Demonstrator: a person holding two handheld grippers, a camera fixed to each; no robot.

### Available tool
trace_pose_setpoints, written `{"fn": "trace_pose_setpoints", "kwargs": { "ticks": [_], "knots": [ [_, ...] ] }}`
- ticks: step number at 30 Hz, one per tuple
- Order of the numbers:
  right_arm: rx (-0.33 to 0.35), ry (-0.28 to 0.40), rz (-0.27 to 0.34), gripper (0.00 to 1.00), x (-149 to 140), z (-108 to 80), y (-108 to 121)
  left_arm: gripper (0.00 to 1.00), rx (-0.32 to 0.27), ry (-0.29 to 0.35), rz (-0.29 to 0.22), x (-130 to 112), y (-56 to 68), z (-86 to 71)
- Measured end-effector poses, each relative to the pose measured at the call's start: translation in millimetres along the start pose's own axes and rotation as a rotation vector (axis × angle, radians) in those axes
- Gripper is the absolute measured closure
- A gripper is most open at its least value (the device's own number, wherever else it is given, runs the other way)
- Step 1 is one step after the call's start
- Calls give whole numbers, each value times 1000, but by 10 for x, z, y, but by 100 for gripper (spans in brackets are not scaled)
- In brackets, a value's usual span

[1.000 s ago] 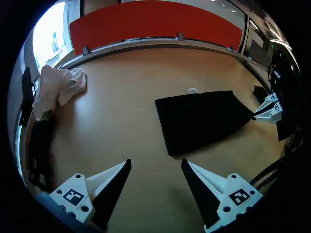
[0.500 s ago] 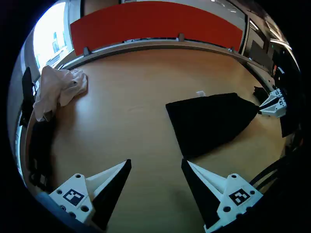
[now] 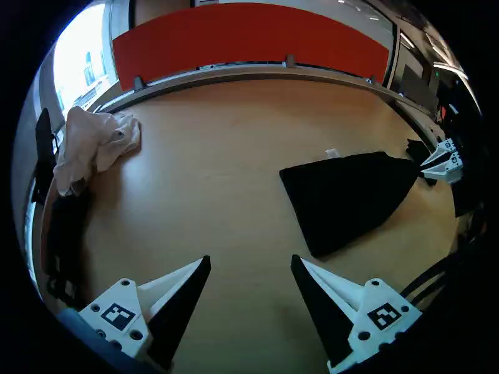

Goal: Fold towel

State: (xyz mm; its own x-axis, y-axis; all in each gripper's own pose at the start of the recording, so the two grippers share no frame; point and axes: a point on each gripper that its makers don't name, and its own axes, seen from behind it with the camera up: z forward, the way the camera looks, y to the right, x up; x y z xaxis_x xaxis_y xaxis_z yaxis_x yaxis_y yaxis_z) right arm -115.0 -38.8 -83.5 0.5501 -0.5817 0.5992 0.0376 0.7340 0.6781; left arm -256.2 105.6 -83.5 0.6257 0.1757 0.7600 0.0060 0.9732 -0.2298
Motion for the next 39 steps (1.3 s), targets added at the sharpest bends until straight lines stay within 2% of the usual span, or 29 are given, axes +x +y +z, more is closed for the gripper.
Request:
{"fn": "trace_pose_setpoints", "kwargs": {
  "ticks": [14,26,39],
  "knots": [
    [15,101,-72,89,565,-96,-124,4,5,7,-12,25,21,-31],
    [56,171,-166,87,1095,-120,-375,4,15,17,-26,38,-24,-90],
    [125,183,-225,85,1309,-10,-707,4,33,21,-52,-11,-118,-169]
  ]
}}
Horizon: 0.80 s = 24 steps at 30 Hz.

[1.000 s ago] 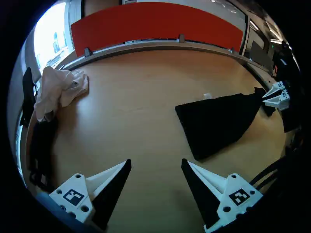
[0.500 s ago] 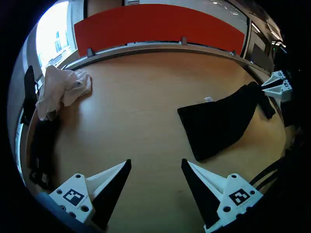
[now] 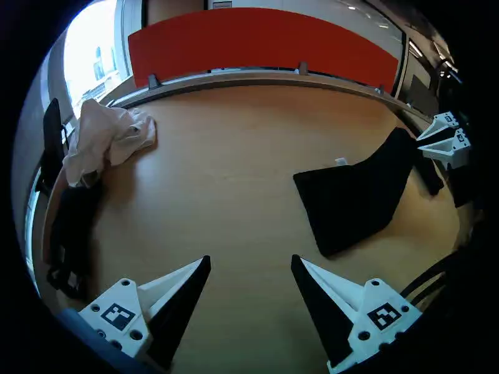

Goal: Fold towel

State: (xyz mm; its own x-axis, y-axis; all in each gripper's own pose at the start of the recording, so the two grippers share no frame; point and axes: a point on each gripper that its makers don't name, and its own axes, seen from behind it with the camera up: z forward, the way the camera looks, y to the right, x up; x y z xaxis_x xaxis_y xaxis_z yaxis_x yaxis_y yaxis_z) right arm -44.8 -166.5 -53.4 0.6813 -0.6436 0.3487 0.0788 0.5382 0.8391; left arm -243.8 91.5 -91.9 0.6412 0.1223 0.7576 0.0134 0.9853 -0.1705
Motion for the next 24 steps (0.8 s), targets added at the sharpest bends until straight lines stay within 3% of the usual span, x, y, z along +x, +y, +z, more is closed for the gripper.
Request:
{"fn": "trace_pose_setpoints", "kwargs": {
  "ticks": [11,24],
  "knots": [
    [78,9,-38,84,180,188,-306,4,17,7,-24,-47,-98,-93],
    [184,-17,-87,82,226,523,-679,4,68,10,-80,-193,-391,-288]
  ]
}}
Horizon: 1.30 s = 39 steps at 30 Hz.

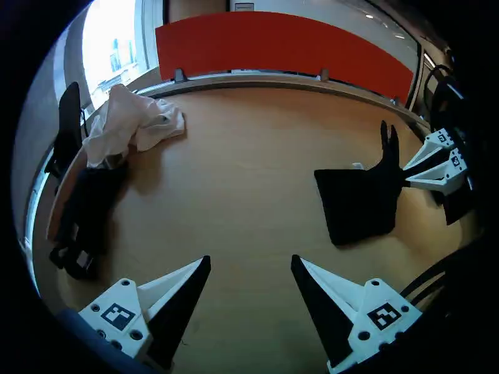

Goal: Fold towel

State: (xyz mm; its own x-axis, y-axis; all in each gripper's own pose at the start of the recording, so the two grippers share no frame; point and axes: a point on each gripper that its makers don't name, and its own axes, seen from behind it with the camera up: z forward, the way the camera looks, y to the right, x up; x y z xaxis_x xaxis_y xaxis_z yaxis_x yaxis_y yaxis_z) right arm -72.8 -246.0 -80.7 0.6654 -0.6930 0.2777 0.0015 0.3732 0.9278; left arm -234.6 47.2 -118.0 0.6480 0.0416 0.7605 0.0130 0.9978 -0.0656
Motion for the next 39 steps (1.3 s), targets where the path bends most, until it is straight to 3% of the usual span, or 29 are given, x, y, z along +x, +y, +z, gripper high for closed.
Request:
{"fn": "trace_pose_setpoints", "kwargs": {
  "ticks": [6,10,11,20,39],
  "knots": [
    [-5,-13,14,81,-18,140,14,4,19,-4,-20,-65,-117,-45],
    [-26,-19,50,32,-53,182,82,4,26,-6,-27,-94,-160,-54],
    [-30,-18,59,28,-58,186,95,4,27,-6,-28,-99,-167,-55],
    [-38,-24,92,28,-160,142,131,4,25,-7,-32,-96,-163,-46],
    [-60,-96,148,28,-689,130,72,4,19,-5,-25,-58,-126,-38]
  ]
}}
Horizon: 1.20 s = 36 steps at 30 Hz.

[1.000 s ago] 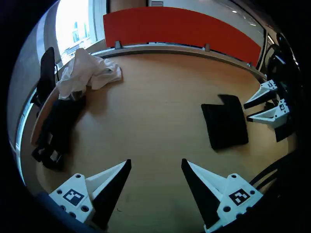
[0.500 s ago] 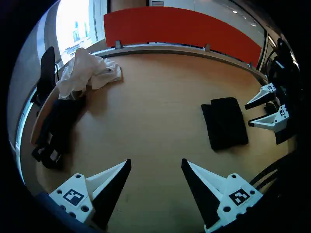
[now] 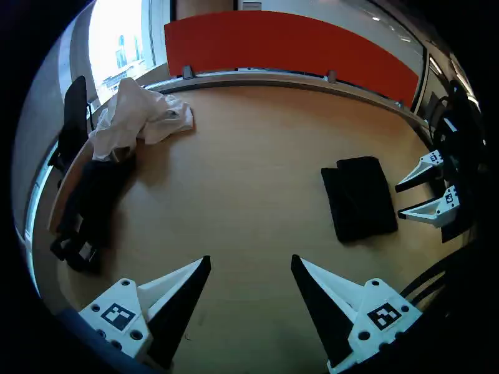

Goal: Fold towel

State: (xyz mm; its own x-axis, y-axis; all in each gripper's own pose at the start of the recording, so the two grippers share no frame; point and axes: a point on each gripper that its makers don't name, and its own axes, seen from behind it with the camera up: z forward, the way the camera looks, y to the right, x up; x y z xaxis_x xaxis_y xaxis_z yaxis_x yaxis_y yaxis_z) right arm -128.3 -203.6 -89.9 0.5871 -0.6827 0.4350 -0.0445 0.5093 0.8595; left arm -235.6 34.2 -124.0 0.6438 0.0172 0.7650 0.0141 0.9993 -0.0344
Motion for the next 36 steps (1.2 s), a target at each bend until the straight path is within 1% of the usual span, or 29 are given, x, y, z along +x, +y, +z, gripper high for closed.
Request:
{"fn": "trace_pose_setpoints", "kwargs": {
  "ticks": [16,29,33,36],
  "knots": [
    [-11,-65,22,28,-411,71,-37,4,-5,0,2,-11,22,-2],
    [-19,-99,39,29,-592,115,-36,4,-8,2,1,-6,31,-1],
    [-24,-107,43,32,-635,138,-36,4,-7,2,1,-10,26,-1],
    [-24,-114,47,39,-662,157,-46,4,-7,1,-2,-18,24,-2]
  ]
}}
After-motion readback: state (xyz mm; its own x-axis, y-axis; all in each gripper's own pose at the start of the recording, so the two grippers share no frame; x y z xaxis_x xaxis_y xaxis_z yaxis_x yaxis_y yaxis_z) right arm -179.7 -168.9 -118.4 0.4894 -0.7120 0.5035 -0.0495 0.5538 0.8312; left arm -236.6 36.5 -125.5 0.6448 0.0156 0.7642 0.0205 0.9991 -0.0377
